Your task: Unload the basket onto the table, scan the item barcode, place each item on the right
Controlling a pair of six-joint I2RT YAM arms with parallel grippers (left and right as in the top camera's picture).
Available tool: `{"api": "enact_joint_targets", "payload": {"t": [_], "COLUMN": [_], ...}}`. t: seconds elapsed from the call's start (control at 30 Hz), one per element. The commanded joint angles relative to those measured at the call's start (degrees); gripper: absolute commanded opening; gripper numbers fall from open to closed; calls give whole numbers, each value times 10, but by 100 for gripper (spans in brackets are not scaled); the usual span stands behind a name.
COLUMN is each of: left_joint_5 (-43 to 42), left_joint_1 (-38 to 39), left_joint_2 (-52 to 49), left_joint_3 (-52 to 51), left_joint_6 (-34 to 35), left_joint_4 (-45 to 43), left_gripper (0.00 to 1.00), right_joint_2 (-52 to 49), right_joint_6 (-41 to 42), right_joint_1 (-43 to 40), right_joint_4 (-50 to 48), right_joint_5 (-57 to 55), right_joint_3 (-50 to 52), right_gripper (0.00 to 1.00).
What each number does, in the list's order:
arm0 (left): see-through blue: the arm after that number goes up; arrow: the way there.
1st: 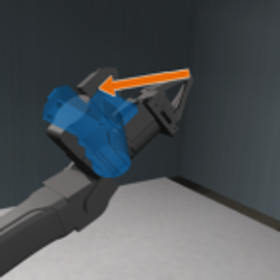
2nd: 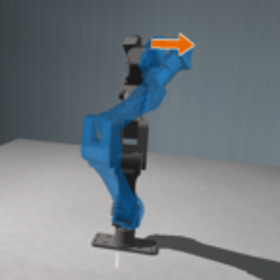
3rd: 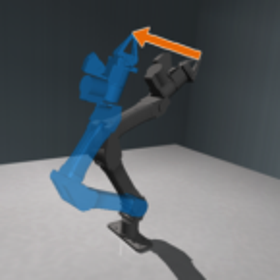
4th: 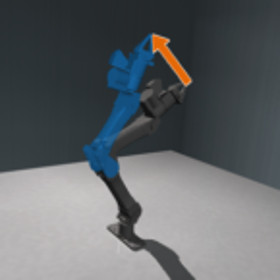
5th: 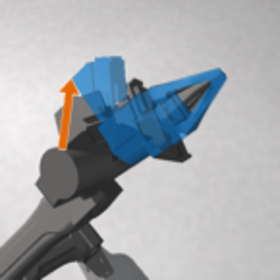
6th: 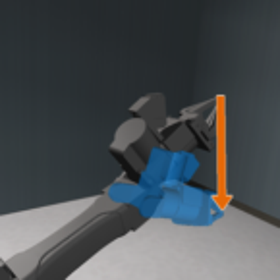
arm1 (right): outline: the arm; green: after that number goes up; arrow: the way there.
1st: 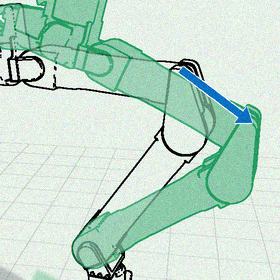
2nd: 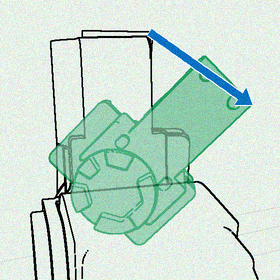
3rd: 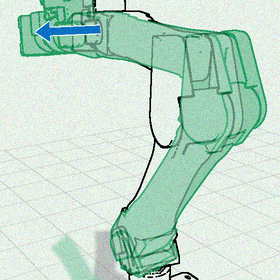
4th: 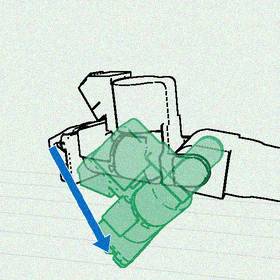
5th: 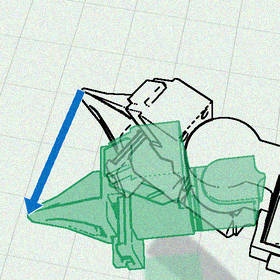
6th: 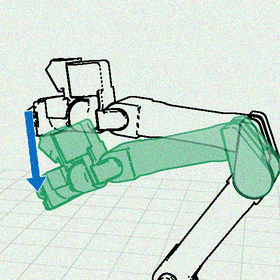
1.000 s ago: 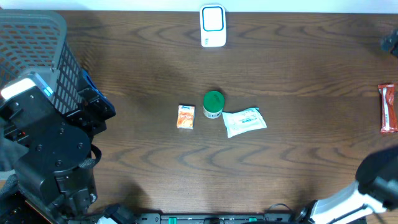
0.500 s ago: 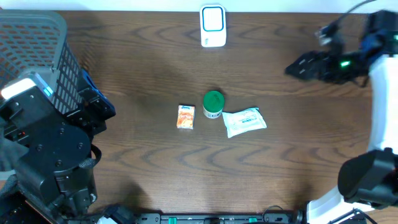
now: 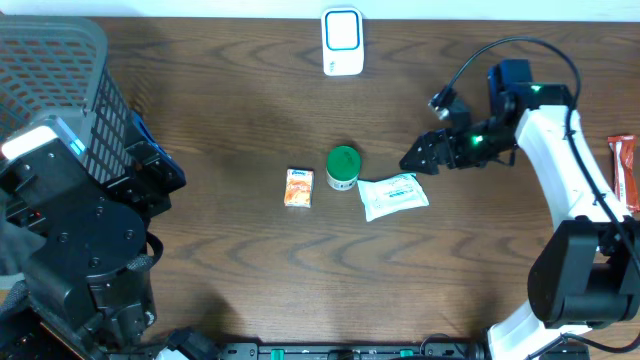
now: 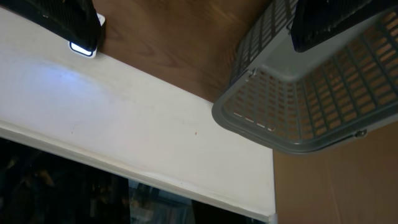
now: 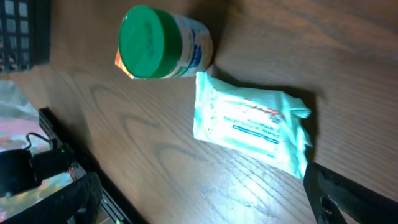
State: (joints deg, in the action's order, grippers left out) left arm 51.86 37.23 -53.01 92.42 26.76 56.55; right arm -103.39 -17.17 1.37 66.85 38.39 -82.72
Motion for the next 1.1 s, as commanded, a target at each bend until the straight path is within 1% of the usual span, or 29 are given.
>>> {"api": "enact_joint_targets", "payload": {"t": [0.0,0.13,0.33,0.47,0.83,0.93,1.07], "left_joint_5": [14,14,14,14,14,14,14], "left_joint_1": [-2,-2,-2,-2,-2,-2,-2], "left_joint_2": [-1,-1,-1,-1,-1,-1,-1], "left_joint_3": [-1,-1,-1,-1,-1,-1,-1], "left_joint_6": [1,1,1,1,1,1,1], "left_joint_4": [0,0,0,0,0,0,0], "left_gripper": [98,98,98,98,98,98,98], "right_joint_2": [-2,-2,-2,-3,-8,-10,-19], "right_joint_6": [9,8,9,9,-9,-23,-33], "right_joint_1": [17,21,21,21,21,21,21], "right_joint_4": [-16,-37,-123,-160,-185,-190,-191], "right_joint_5": [-36,-82,-87,-87,-89,-85,-82], "right_joint_3": [19,45,121,154,161,162,162], "right_gripper": [99,99,99,99,99,96,96]}}
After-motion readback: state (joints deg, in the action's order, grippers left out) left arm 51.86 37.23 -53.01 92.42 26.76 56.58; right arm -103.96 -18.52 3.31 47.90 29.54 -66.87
